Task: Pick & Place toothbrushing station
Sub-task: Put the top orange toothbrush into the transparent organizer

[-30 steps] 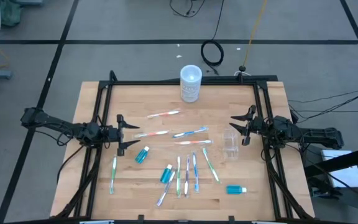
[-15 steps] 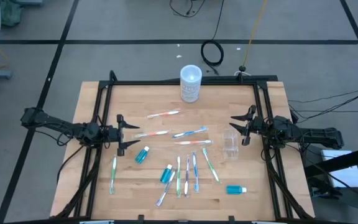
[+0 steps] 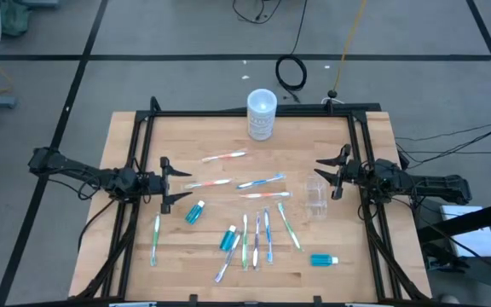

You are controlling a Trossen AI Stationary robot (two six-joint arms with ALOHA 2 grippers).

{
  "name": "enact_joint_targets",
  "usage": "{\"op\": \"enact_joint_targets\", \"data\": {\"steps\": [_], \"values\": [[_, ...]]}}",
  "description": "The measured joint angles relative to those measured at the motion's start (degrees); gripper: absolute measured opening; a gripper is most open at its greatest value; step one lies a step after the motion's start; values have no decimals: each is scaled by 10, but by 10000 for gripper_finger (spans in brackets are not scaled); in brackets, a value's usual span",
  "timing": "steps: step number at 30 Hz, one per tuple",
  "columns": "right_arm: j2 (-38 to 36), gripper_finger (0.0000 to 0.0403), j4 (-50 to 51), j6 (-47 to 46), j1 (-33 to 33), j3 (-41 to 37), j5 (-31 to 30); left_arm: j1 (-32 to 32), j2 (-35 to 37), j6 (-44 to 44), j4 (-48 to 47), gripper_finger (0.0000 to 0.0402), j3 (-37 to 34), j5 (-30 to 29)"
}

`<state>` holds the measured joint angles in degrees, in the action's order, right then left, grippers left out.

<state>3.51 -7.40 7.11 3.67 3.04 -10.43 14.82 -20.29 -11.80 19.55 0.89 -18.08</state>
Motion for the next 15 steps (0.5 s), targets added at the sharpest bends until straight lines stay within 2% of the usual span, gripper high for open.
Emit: {"op": "enact_joint_targets", "data": {"steps": [4, 7, 11, 15], "values": [[0, 130, -1, 0, 0, 0, 0, 1, 0, 129, 0, 271, 0, 3], [0, 130, -52, -15, 0, 0, 1, 1, 0, 181, 3, 271, 0, 4], [0, 130, -171, -111, 0, 0, 0, 1, 2, 319, 33, 271, 1, 90], [2, 130, -243, -36, 0, 0, 46, 1, 0, 386, 26, 271, 0, 167]]}}
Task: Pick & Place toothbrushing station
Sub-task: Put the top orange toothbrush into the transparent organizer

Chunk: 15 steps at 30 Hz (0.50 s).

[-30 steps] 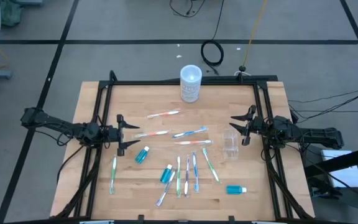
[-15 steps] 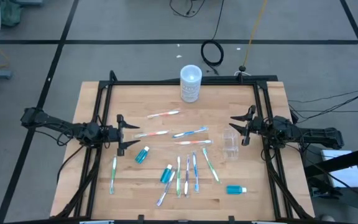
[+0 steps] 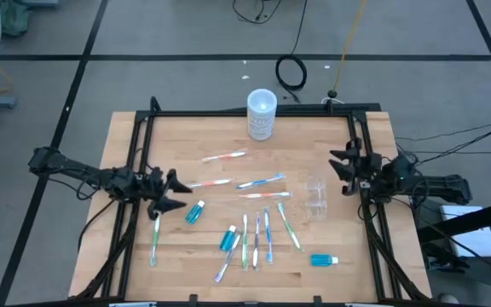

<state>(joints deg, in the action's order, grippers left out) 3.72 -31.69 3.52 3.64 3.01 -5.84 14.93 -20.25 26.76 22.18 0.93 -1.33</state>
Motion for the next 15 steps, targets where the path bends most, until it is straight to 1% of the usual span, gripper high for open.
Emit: {"op": "enact_joint_targets", "data": {"steps": [3, 6, 8, 10, 15], "values": [[9, 130, -9, 7, 0, 12, 27, 0, 0, 33, -6, 271, 0, 48], [36, 130, 35, 9, 1, 39, 26, 0, 0, 66, -7, 271, 0, 86], [59, 130, 46, 17, 1, 67, 25, 0, 0, 101, -6, 271, 0, 108], [88, 130, 53, 22, 1, 93, 25, 0, 0, 134, -6, 271, 0, 119], [172, 130, 57, 48, 1, 142, 25, 0, 0, 212, -6, 271, 0, 124]]}}
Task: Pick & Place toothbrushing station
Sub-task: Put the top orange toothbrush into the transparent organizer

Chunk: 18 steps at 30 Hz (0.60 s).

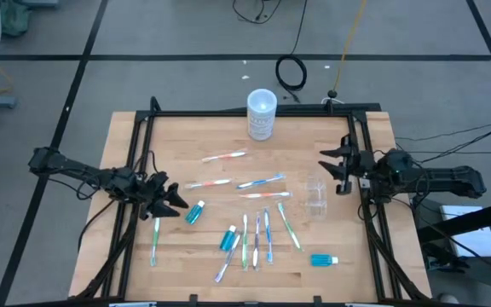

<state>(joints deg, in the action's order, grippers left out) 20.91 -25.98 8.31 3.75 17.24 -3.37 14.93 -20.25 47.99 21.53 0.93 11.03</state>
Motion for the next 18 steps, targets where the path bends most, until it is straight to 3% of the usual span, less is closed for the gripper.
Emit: {"op": "enact_joint_targets", "data": {"steps": [3, 7, 11, 18], "values": [[36, 130, -1, 3, 0, 8, 0, 0, 0, 43, 0, 271, 0, 15], [69, 130, 1, 19, 0, -1, 1, 0, 0, 25, -8, 271, 0, 60], [84, 130, 1, 12, 0, -20, 4, -1, 0, -125, -5, 271, 0, 66], [90, 130, -19, -12, 0, -59, 4, -14, 0, -358, 33, 271, -1, -53]]}}
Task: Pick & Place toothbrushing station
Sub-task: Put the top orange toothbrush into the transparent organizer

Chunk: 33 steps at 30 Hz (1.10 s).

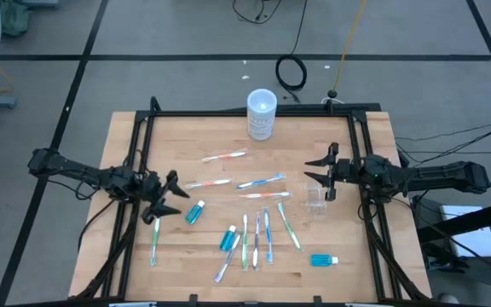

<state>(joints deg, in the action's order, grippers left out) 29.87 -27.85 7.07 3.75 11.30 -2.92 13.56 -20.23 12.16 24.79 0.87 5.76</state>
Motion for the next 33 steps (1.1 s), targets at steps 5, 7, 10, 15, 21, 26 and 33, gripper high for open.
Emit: {"op": "enact_joint_targets", "data": {"steps": [5, 7, 10, 15, 21, 26, 33], "values": [[1, 130, -83, 44, 0, -22, -16, -5, 0, -145, 45, 271, 0, -66], [5, 130, -133, 115, 1, -28, -57, -5, 0, -199, 65, 271, 0, -82], [4, 130, -207, 189, 1, -31, -133, -5, 0, -282, 102, 271, 0, -94], [11, 130, -281, 198, 1, -31, -204, -5, 0, -356, 128, 271, 0, -95], [31, 130, -287, 240, 1, -31, -197, -5, 0, -324, 142, 271, 0, -81], [36, 130, -285, 257, 1, -31, -196, -5, 0, -330, 143, 271, 0, -73], [36, 130, -286, 257, 1, -31, -196, -12, 0, -392, 155, 271, 2, -262]]}}
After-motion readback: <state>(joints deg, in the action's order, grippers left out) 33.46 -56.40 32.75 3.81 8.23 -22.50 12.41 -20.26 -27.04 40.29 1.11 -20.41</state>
